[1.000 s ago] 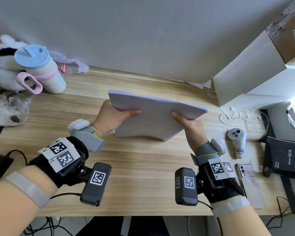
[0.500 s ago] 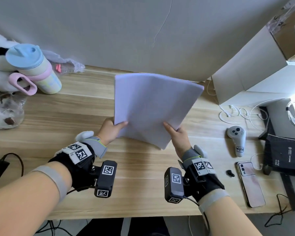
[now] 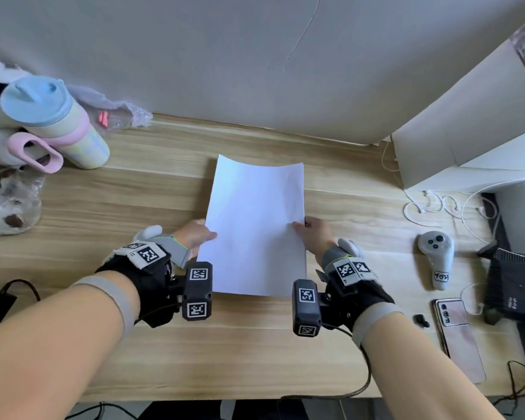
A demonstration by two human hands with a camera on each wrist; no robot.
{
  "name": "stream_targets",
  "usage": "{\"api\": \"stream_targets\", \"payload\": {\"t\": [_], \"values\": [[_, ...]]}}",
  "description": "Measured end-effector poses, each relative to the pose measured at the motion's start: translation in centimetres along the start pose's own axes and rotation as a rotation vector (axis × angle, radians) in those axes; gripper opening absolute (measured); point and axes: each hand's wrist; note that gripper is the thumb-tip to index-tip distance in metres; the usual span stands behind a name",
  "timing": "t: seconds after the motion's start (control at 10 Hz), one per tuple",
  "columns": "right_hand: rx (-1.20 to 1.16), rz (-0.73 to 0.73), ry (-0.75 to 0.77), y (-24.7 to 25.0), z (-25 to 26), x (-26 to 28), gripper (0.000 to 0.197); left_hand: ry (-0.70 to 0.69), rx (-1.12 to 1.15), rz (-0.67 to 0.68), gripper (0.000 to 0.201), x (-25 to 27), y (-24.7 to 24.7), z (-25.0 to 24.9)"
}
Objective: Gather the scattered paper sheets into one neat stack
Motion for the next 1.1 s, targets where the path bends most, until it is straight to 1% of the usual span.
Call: {"api": "stream_targets", "payload": {"t": [0.1,0.2,0.3,0.4,0.5,0.6,0.7,0.8,0.9,1.0,1.1], "values": [[0.023,0.007,-0.023,-0.3,-0.6,-0.5,0.019,0.066,0.001,0.012,0.027,0.6,-0.3,0.1],[0.039,0.032,-0.075,-0.4,-1.5,-1.2,0.02,0.086,-0.129,-0.033,0.014,0.4,-0.4,-0.2],[0.03,0.023,-0.139,0.3,-1.4,-1.4,0.014,-0.026,-0.216,-0.163,0.033,-0.5,0.0,-0.9],[-0.056,-0.027,-0.142,0.9,-0.9,-1.7,0.027,-0.142,-0.173,-0.215,0.02,-0.5,-0.3,-2.1],[-0.067,-0.034,-0.128,0.9,-0.2,-1.9,0.031,-0.126,-0.103,-0.195,0.048,-0.8,-0.8,-2.6],[-0.066,-0.025,-0.123,0.3,-0.1,-1.9,0.027,-0.122,-0.079,-0.164,0.02,-1.1,-0.9,-2.5],[-0.065,-0.015,-0.158,-0.1,0.2,-1.6,0.022,-0.119,-0.095,-0.153,0.034,-0.8,-0.9,-2.6],[-0.077,-0.015,-0.145,0.1,0.4,-1.5,0.027,-0.117,-0.08,-0.158,0.05,-0.5,-0.7,-2.4],[-0.067,-0.015,-0.152,0.5,1.3,-0.5,0.031,-0.119,-0.106,-0.174,0.053,0.0,-0.5,-2.6],[-0.079,-0.06,-0.132,1.0,1.7,0.3,0.029,-0.164,-0.114,-0.179,0.051,0.6,-0.3,-2.6],[-0.12,-0.103,-0.134,2.1,2.4,1.7,0.023,-0.221,-0.118,-0.198,0.047,1.4,0.1,-2.9]]}}
Point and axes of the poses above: each hand's wrist, its own x-axis away from the middle knuckle, its own y-axis out of the back of the hand, z = x × y, and after that the axes turned 9 degrees about x, right-handed
